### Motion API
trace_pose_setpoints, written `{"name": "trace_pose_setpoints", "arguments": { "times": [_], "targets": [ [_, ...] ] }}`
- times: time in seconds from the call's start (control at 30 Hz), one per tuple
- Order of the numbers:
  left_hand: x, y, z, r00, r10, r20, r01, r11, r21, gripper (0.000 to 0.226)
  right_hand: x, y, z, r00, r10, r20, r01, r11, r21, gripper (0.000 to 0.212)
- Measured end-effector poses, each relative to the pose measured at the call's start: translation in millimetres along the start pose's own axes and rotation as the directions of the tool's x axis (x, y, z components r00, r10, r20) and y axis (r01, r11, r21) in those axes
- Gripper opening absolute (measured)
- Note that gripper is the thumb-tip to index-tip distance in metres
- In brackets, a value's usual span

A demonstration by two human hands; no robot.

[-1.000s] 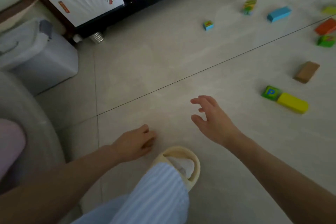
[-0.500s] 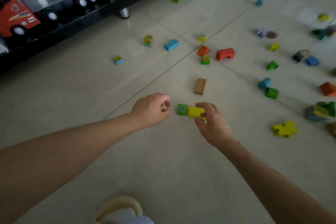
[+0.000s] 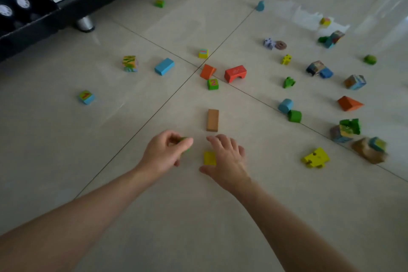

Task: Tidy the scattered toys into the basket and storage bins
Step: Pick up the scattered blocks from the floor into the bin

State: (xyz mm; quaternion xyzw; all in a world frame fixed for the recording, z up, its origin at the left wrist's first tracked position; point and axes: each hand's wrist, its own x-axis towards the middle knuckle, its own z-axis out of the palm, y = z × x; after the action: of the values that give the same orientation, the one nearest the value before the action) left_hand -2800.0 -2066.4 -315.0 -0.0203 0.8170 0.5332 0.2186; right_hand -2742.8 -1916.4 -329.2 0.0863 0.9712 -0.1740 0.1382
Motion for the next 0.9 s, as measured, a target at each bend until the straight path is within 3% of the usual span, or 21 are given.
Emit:
{"name": "trace_pose_setpoints", "arguments": {
  "times": [0.07, 0.1, 0.13, 0.2, 0.27, 0.37, 0.5, 0.57, 0.63, 0.7, 0.77, 0.83, 0.9],
  "targets": [
    [-5.1, 3.3, -16.9, 0.998, -0.044, -0.043, 0.037, 0.987, -0.160, 0.028, 12.0, -4.3, 3.4, 0.999, 0.046, 0.011, -0.045, 0.998, -0.033, 0.057],
    [-5.7, 5.2, -25.5, 0.996, -0.066, -0.055, 0.052, 0.972, -0.228, 0.027, 19.1, -5.9, 1.9, 0.995, 0.097, 0.006, -0.097, 0.994, 0.052, 0.048],
    [-4.3, 7.5, -33.7, 0.994, -0.088, -0.058, 0.066, 0.951, -0.303, 0.026, 27.6, -8.4, -2.9, 0.986, 0.169, 0.000, -0.166, 0.963, 0.213, 0.041],
    [-4.4, 12.4, -46.6, 0.990, -0.131, -0.055, 0.095, 0.898, -0.430, 0.027, 44.6, -16.2, -16.6, 0.949, 0.315, -0.021, -0.249, 0.786, 0.567, 0.032],
    [-6.8, 15.9, -53.4, 0.987, -0.151, -0.052, 0.109, 0.874, -0.473, 0.026, 64.3, -22.6, -27.5, 0.898, 0.424, -0.123, -0.231, 0.688, 0.688, 0.026],
    [-11.0, 17.0, -57.8, 0.981, -0.191, -0.039, 0.149, 0.865, -0.478, 0.023, 85.2, -28.1, -31.7, 0.874, 0.439, -0.208, -0.262, 0.787, 0.559, 0.033],
    [-13.9, 22.5, -56.2, 0.974, -0.226, -0.004, 0.199, 0.865, -0.460, 0.024, 86.5, -18.4, -10.7, 0.917, 0.383, -0.117, -0.323, 0.880, 0.350, 0.049],
    [-13.9, 25.9, -53.1, 0.976, -0.216, 0.008, 0.195, 0.863, -0.466, 0.023, 81.4, -12.1, -3.7, 0.930, 0.358, -0.078, -0.315, 0.891, 0.327, 0.047],
    [-15.6, 32.2, -46.4, 0.979, -0.201, 0.029, 0.192, 0.867, -0.460, 0.024, 72.7, -5.4, -7.9, 0.942, 0.331, -0.054, -0.281, 0.867, 0.411, 0.040],
    [-17.7, 38.8, -38.0, 0.982, -0.183, 0.053, 0.186, 0.870, -0.456, 0.025, 60.4, 1.2, -22.8, 0.933, 0.358, 0.026, -0.298, 0.733, 0.612, 0.030],
    [-21.9, 49.0, -25.5, 0.983, -0.162, 0.082, 0.181, 0.872, -0.455, 0.024, 41.8, 11.4, -47.7, 0.913, 0.386, 0.129, -0.335, 0.533, 0.777, 0.020],
    [-26.5, 61.2, -14.3, 0.983, -0.143, 0.112, 0.178, 0.882, -0.437, 0.023, 22.5, 22.1, -79.5, 0.911, 0.369, 0.184, -0.325, 0.367, 0.872, 0.013],
    [-34.0, 83.1, 6.9, 0.981, -0.108, 0.163, 0.164, 0.907, -0.387, 0.024, -9.8, 42.9, -121.7, 0.920, 0.350, 0.176, -0.264, 0.223, 0.938, 0.020]
  ]
}}
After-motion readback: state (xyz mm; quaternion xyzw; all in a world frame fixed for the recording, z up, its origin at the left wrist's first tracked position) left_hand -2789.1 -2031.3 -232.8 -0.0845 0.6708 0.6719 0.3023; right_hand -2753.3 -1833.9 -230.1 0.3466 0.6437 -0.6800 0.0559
